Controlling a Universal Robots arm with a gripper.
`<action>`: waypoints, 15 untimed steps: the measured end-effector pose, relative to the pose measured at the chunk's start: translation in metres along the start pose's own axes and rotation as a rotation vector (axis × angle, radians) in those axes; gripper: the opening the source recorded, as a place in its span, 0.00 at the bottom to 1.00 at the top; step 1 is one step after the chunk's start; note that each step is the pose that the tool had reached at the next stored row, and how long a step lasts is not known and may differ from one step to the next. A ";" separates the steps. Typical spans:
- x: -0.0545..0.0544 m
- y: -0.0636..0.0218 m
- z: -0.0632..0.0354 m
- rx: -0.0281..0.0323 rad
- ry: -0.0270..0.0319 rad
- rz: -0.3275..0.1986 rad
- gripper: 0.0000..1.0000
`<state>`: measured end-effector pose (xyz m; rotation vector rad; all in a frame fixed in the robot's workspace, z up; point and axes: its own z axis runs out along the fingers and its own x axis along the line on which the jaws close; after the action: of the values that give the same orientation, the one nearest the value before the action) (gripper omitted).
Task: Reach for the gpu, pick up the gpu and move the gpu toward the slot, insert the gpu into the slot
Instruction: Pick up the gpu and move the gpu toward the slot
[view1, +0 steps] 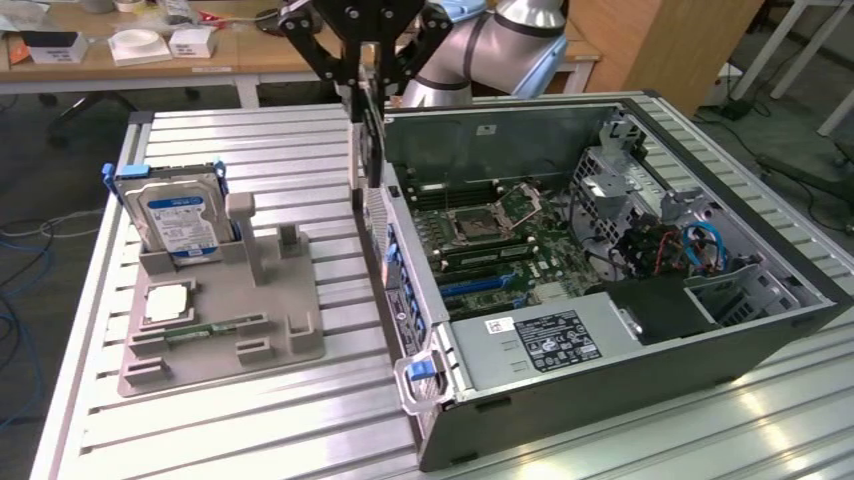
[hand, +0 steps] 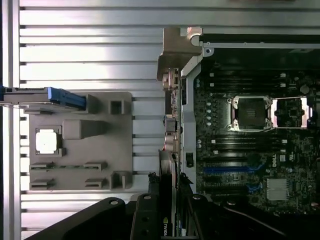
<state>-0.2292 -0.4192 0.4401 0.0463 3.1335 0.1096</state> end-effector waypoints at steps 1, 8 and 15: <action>-0.003 0.0001 0.0000 0.0097 0.0028 0.000 0.26; -0.040 0.0012 0.0003 0.0222 0.0186 0.001 0.26; -0.065 0.0019 0.0005 0.0224 0.0266 0.002 0.26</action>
<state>-0.1642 -0.4192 0.4400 0.0485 3.1615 0.0757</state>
